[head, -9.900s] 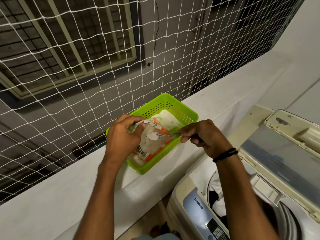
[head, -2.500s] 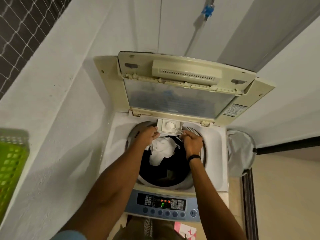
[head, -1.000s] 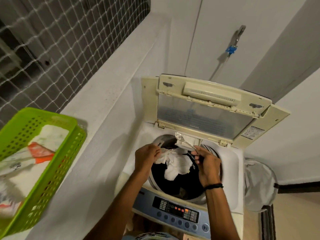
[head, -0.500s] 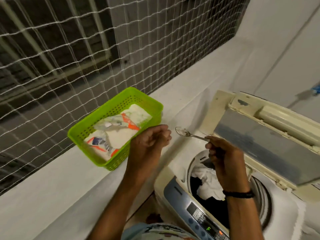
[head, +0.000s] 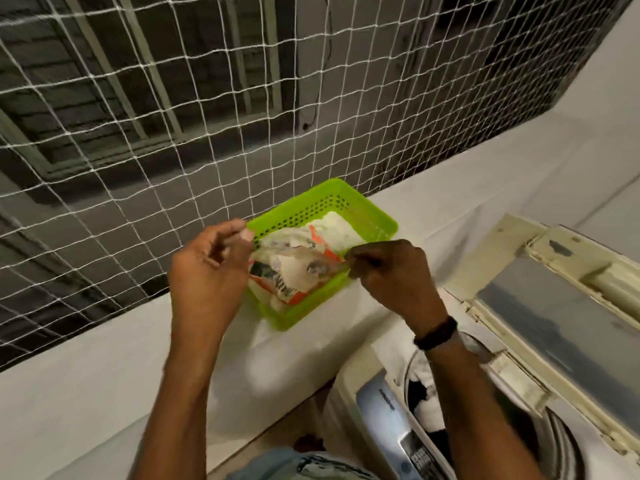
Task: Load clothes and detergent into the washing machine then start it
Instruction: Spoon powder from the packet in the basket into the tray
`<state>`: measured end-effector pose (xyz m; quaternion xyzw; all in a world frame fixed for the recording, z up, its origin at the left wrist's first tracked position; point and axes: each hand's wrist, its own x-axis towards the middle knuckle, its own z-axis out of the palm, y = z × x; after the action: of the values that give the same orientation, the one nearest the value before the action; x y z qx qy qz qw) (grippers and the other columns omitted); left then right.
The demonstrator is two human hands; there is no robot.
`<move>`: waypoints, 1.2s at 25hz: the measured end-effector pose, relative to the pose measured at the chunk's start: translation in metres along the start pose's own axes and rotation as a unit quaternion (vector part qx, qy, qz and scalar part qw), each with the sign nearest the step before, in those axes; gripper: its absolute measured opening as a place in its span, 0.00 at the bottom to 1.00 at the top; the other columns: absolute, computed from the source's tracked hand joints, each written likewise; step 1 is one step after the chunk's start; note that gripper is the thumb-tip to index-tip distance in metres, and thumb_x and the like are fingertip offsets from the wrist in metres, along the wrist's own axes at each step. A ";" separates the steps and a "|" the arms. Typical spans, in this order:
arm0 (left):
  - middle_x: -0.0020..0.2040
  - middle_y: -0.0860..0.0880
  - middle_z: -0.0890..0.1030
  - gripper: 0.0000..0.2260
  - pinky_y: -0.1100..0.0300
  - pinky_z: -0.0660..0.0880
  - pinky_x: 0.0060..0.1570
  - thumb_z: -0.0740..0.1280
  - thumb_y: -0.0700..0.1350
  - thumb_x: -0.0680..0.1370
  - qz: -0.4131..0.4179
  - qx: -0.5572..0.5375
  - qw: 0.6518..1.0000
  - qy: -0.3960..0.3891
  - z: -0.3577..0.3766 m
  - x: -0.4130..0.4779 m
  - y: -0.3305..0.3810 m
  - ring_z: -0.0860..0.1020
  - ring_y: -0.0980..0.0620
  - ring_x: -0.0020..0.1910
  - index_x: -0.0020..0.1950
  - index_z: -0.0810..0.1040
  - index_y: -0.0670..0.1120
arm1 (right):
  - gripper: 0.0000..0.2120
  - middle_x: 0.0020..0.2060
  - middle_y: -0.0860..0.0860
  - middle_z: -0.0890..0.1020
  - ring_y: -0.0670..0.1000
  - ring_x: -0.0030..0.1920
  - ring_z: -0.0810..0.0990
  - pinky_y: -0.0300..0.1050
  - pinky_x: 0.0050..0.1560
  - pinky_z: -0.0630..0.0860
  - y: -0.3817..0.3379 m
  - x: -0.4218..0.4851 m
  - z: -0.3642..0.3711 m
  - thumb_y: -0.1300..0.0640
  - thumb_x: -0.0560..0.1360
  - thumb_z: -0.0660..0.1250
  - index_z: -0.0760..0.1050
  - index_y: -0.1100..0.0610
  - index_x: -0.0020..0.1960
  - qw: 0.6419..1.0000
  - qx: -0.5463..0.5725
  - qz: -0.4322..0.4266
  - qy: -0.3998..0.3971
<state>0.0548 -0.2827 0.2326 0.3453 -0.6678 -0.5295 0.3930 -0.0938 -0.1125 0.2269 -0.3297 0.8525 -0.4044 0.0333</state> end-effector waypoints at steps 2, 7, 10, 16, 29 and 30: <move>0.41 0.55 0.83 0.07 0.75 0.73 0.37 0.70 0.41 0.78 -0.008 0.011 1.000 0.002 0.001 0.003 -0.005 0.79 0.64 0.36 0.55 0.83 0.46 | 0.14 0.37 0.53 0.87 0.59 0.41 0.84 0.48 0.39 0.80 -0.008 0.011 0.016 0.54 0.65 0.62 0.86 0.54 0.38 0.995 -0.093 -0.034 0.003; 0.41 0.58 0.84 0.06 0.67 0.76 0.41 0.70 0.47 0.76 0.019 0.052 0.998 -0.015 -0.004 0.007 -0.015 0.82 0.58 0.41 0.52 0.83 0.54 | 0.19 0.38 0.55 0.86 0.63 0.42 0.82 0.49 0.40 0.79 -0.015 0.025 0.023 0.52 0.62 0.58 0.86 0.53 0.41 0.984 -0.179 0.007 -0.016; 0.40 0.59 0.84 0.06 0.69 0.76 0.39 0.70 0.49 0.76 0.028 0.061 0.998 -0.019 -0.007 0.007 -0.018 0.82 0.60 0.40 0.51 0.83 0.56 | 0.16 0.34 0.55 0.85 0.61 0.43 0.83 0.50 0.46 0.80 -0.019 0.031 0.014 0.53 0.64 0.60 0.86 0.53 0.40 0.991 -0.099 0.057 -0.072; 0.43 0.56 0.84 0.07 0.70 0.76 0.43 0.70 0.45 0.77 0.058 0.113 0.991 -0.037 -0.003 0.006 -0.021 0.82 0.64 0.40 0.54 0.83 0.49 | 0.10 0.25 0.48 0.83 0.46 0.45 0.82 0.43 0.53 0.78 -0.030 0.045 0.018 0.57 0.67 0.65 0.85 0.57 0.38 0.971 -0.045 0.175 -0.154; 0.43 0.56 0.84 0.08 0.54 0.81 0.46 0.66 0.51 0.77 0.059 0.145 0.987 -0.038 -0.008 0.006 -0.018 0.83 0.58 0.42 0.53 0.83 0.53 | 0.08 0.28 0.60 0.81 0.42 0.19 0.65 0.34 0.24 0.60 -0.016 0.025 0.003 0.65 0.71 0.68 0.86 0.60 0.38 0.953 0.196 0.218 -0.080; 0.43 0.57 0.84 0.08 0.54 0.81 0.46 0.66 0.50 0.77 0.062 0.146 0.987 -0.039 -0.007 0.005 -0.018 0.83 0.58 0.41 0.53 0.83 0.53 | 0.08 0.28 0.60 0.80 0.43 0.20 0.62 0.36 0.23 0.58 -0.011 0.022 0.001 0.66 0.71 0.68 0.86 0.61 0.39 0.944 0.222 0.233 -0.068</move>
<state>0.0590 -0.2939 0.2168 0.3356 -0.7730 -0.4139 0.3443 -0.1046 -0.1313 0.2384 -0.1331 0.7897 -0.5411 0.2566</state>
